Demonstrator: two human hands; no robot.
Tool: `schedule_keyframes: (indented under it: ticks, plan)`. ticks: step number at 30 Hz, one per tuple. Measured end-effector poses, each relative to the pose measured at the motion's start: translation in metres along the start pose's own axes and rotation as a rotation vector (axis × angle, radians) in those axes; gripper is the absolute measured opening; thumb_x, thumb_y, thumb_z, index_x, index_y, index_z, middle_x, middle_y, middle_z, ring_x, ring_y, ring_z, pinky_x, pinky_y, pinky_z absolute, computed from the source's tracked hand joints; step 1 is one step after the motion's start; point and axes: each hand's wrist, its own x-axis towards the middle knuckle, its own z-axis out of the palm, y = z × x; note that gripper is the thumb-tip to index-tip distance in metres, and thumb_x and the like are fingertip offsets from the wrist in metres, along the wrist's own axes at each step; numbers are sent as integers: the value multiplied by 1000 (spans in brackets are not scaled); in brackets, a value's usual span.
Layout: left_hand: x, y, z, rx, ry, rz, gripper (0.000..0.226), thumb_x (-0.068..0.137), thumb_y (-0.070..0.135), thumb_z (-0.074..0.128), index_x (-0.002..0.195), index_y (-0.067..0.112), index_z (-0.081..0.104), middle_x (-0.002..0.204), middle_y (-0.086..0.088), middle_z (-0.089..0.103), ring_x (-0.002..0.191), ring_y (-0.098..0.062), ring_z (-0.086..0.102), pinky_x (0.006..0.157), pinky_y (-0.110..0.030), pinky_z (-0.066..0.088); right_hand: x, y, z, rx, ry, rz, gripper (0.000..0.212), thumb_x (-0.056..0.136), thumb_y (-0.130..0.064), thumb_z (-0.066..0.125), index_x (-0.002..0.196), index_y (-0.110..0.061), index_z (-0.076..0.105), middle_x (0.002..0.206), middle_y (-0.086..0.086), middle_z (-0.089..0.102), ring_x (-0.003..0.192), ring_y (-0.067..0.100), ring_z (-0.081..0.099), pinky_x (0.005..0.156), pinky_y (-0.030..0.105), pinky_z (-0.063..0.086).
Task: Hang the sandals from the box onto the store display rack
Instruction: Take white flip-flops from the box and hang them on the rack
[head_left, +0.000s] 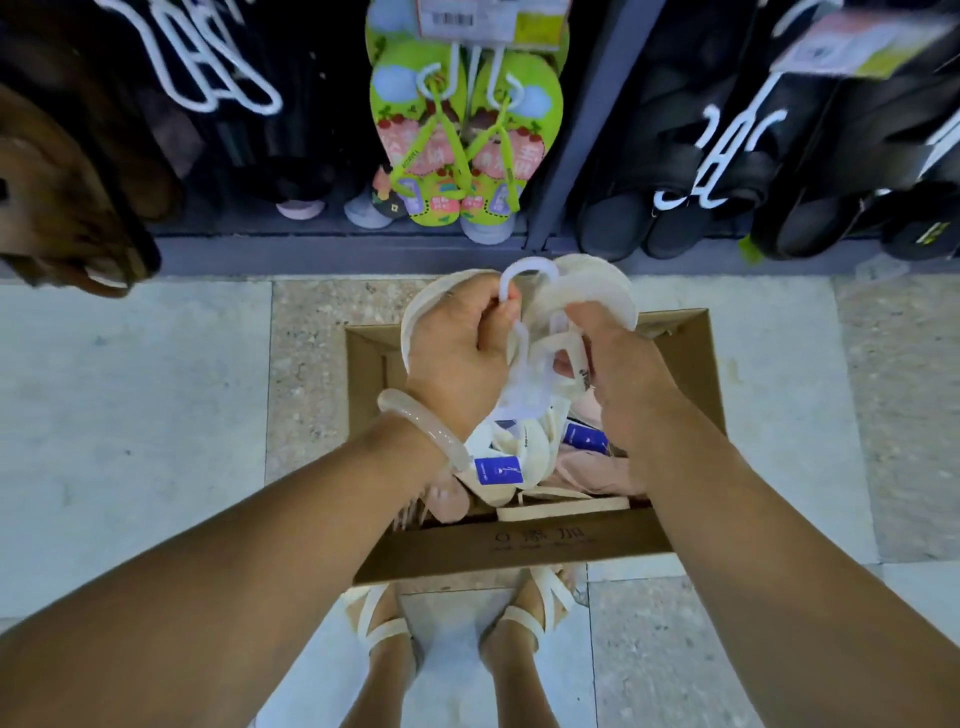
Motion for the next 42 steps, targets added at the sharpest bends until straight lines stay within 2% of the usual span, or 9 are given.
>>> schedule_keyframes:
  ticks: [5, 8, 10, 15, 21, 26, 31, 37, 42]
  plan:
    - [12, 41, -36, -53, 17, 16, 18, 92, 15, 46, 91, 7, 63, 71, 10, 54, 68, -5, 51, 66, -12, 39, -44, -47, 8, 76, -15, -73, 30, 76, -31, 60, 93, -7, 65, 82, 7, 63, 72, 22, 58, 66, 31, 45]
    - [19, 71, -58, -52, 44, 29, 15, 95, 9, 49, 91, 3, 62, 63, 14, 46, 59, 8, 48, 59, -5, 35, -69, -78, 9, 85, -15, -96, 68, 48, -36, 63, 109, -6, 60, 98, 10, 66, 80, 28, 63, 74, 37, 53]
    - [21, 94, -74, -70, 72, 65, 19, 94, 16, 50, 91, 2, 62, 63, 12, 46, 60, 2, 48, 59, -11, 35, -86, -97, 7, 97, -6, -103, 67, 51, -32, 62, 113, -7, 60, 99, 11, 68, 76, 26, 64, 61, 29, 54]
    - [4, 148, -109, -63, 94, 171, 34, 87, 28, 43, 88, -1, 61, 74, -15, 59, 71, -26, 52, 71, -36, 43, -145, -123, -1, 199, -75, -129, 9, 81, -19, 54, 77, -11, 58, 48, -2, 58, 37, 11, 52, 38, 11, 40]
    - [-28, 212, -153, 85, 75, 293, 23, 95, 13, 50, 71, 9, 49, 59, 13, 39, 59, -9, 41, 61, -25, 31, -231, -140, -20, 358, -223, -121, 15, 87, -16, 53, 74, -10, 58, 54, 4, 61, 37, 14, 57, 38, 18, 48]
    - [-32, 259, -195, -8, 113, 302, 23, 92, 16, 48, 92, 0, 64, 81, -14, 63, 78, -27, 56, 76, -33, 43, -284, -167, -20, 359, -181, -272, 18, 84, -15, 56, 65, -14, 54, 53, -1, 61, 45, 12, 57, 44, 18, 45]
    - [-34, 313, -232, -41, 210, 249, 23, 95, 18, 49, 87, 1, 62, 79, -20, 60, 72, -21, 50, 70, -32, 40, -332, -198, -22, 368, -225, -415, 51, 82, -5, 56, 32, -17, 50, 52, 0, 58, 54, 15, 56, 43, 17, 45]
    - [-40, 372, -264, -82, 270, 335, 24, 95, 18, 49, 88, -2, 62, 84, -24, 62, 80, -35, 55, 78, -47, 46, -388, -237, -40, 277, -311, -538, 22, 85, -16, 60, 64, -11, 59, 73, 4, 63, 61, 15, 57, 63, 24, 47]
    - [-48, 424, -285, -73, 337, 453, 21, 94, 16, 50, 86, 1, 62, 83, -23, 63, 82, -35, 58, 77, -44, 47, -432, -268, -60, 252, -303, -622, 21, 85, -30, 66, 75, -12, 63, 77, 4, 67, 62, 16, 62, 52, 21, 50]
